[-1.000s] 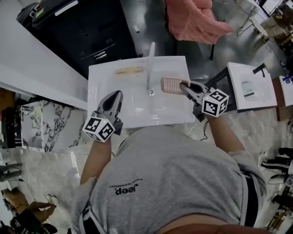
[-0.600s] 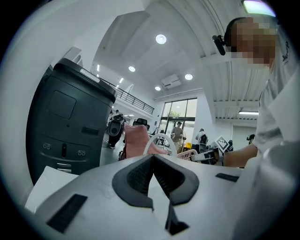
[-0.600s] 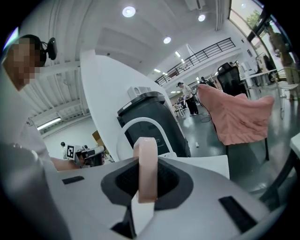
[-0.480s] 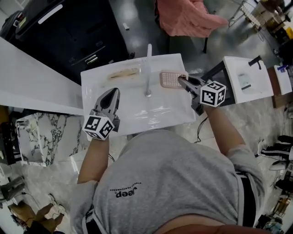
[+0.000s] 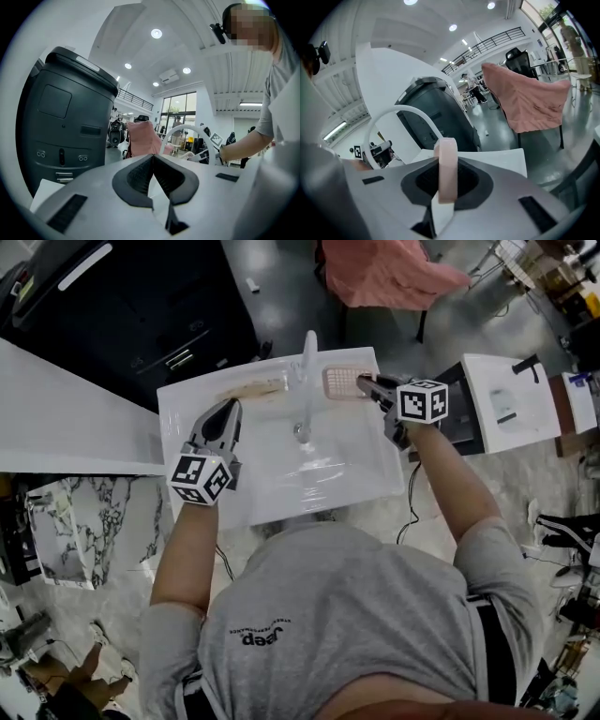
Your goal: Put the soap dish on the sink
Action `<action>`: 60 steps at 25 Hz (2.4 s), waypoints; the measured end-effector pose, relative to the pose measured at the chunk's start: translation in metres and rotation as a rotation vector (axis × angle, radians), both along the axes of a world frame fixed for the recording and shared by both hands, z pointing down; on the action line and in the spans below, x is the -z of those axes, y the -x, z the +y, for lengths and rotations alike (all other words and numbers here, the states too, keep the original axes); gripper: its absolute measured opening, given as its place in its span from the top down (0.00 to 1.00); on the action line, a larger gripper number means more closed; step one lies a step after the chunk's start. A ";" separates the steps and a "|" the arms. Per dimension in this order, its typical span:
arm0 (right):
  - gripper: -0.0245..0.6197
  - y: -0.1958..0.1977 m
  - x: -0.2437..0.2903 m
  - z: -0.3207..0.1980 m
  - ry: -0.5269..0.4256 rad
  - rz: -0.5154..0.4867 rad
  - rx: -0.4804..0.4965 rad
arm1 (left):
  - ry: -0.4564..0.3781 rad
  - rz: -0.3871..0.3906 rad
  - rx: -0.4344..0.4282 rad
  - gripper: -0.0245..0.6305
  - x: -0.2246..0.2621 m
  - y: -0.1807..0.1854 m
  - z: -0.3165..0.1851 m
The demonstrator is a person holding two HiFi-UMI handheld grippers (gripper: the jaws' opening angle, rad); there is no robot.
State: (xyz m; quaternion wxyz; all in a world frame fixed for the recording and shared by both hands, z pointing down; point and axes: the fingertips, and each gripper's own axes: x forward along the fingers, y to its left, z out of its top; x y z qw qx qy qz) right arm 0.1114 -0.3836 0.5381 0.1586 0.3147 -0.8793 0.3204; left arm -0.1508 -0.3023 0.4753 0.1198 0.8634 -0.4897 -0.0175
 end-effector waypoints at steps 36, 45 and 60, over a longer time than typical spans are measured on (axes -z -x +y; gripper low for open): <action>0.82 0.001 -0.150 -0.102 0.343 0.035 -0.037 | 0.107 0.002 -0.026 0.94 -0.066 -0.013 -0.082; 0.76 -0.002 -0.162 -0.108 0.346 0.126 -0.049 | 0.127 0.007 -0.033 0.94 -0.075 -0.013 -0.084; 0.61 -0.018 -0.185 -0.114 0.247 0.465 -0.168 | 0.129 0.012 -0.039 0.94 -0.078 -0.011 -0.089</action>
